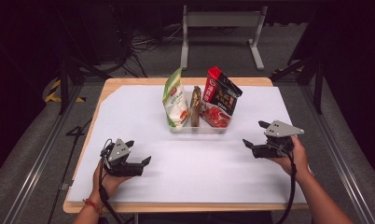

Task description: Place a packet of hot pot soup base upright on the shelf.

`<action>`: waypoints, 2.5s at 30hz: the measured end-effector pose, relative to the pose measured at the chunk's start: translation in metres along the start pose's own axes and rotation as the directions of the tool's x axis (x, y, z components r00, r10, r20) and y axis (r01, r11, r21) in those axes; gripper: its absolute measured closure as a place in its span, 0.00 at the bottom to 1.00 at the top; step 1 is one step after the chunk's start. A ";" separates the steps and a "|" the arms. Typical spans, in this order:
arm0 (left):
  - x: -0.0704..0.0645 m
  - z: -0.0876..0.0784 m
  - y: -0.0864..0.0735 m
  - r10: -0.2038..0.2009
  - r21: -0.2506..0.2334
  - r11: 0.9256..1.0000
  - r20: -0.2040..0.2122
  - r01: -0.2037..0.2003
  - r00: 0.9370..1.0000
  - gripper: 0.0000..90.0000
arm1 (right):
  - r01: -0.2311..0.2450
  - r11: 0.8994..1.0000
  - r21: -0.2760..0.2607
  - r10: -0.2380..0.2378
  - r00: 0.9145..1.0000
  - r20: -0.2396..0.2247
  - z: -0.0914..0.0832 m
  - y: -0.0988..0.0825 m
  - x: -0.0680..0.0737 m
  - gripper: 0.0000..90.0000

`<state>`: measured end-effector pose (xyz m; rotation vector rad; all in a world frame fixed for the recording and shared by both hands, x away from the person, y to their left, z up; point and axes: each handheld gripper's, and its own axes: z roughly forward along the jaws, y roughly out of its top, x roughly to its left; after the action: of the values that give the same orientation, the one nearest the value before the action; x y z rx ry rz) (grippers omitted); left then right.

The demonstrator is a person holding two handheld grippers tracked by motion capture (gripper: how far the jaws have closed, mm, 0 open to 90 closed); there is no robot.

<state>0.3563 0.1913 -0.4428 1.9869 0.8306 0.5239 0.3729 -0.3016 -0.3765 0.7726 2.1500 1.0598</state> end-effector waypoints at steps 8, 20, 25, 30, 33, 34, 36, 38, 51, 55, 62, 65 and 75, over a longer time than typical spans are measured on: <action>-0.001 0.001 0.000 0.000 0.001 1.000 0.003 0.000 1.000 0.13 | 0.006 1.000 0.012 -0.006 1.000 0.006 -0.007 -0.016 0.004 0.16; -0.001 0.001 0.000 0.000 0.002 1.000 0.008 0.000 1.000 0.13 | 0.010 1.000 0.013 -0.010 1.000 0.008 -0.017 -0.040 0.011 0.17; -0.001 0.001 0.000 0.003 0.003 1.000 0.006 -0.003 1.000 0.13 | 0.008 1.000 0.017 -0.009 1.000 0.011 -0.022 -0.049 0.012 0.17; -0.001 0.001 0.000 0.001 0.003 1.000 0.007 -0.001 1.000 0.13 | -0.021 1.000 0.012 0.021 1.000 0.000 -0.027 -0.058 0.012 0.18; -0.001 0.001 0.000 0.004 0.005 1.000 0.006 -0.004 1.000 0.13 | -0.011 1.000 0.017 0.011 1.000 0.010 -0.029 -0.064 0.013 0.18; -0.002 0.001 0.000 0.000 0.005 1.000 0.009 0.000 1.000 0.13 | -0.017 1.000 0.011 0.017 1.000 0.011 -0.030 -0.065 0.013 0.18; -0.002 0.001 0.000 0.001 0.005 1.000 0.010 -0.001 1.000 0.13 | -0.019 1.000 0.008 0.019 1.000 0.012 -0.031 -0.067 0.013 0.18; -0.002 0.002 0.000 0.004 0.007 1.000 0.004 -0.004 1.000 0.13 | -0.012 1.000 0.016 0.012 1.000 0.014 -0.034 -0.072 0.014 0.18; -0.005 0.003 0.001 0.027 0.004 1.000 0.020 -0.027 0.999 0.13 | -0.058 0.998 -0.002 0.058 0.997 0.041 -0.053 -0.094 0.013 0.18; -0.005 0.003 0.001 0.027 -0.002 1.000 0.023 -0.027 0.999 0.13 | -0.068 0.998 0.003 0.068 0.996 0.051 -0.055 -0.099 0.013 0.18; -0.004 0.004 0.002 0.032 0.007 0.999 0.021 -0.032 0.999 0.13 | -0.062 0.998 -0.006 0.062 0.997 0.053 -0.056 -0.099 0.016 0.18; -0.005 0.004 0.002 0.035 0.005 0.999 0.020 -0.035 0.999 0.13 | -0.068 0.998 -0.014 0.068 0.996 0.051 -0.057 -0.099 0.015 0.18; -0.005 0.005 0.003 0.045 -0.001 0.999 0.028 -0.045 0.999 0.13 | -0.056 0.998 -0.029 0.058 0.995 0.075 -0.062 -0.095 0.017 0.18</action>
<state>0.3571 0.1838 -0.4428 2.0122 0.7703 0.5209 0.2946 -0.3665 -0.4291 0.8530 2.0571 1.0694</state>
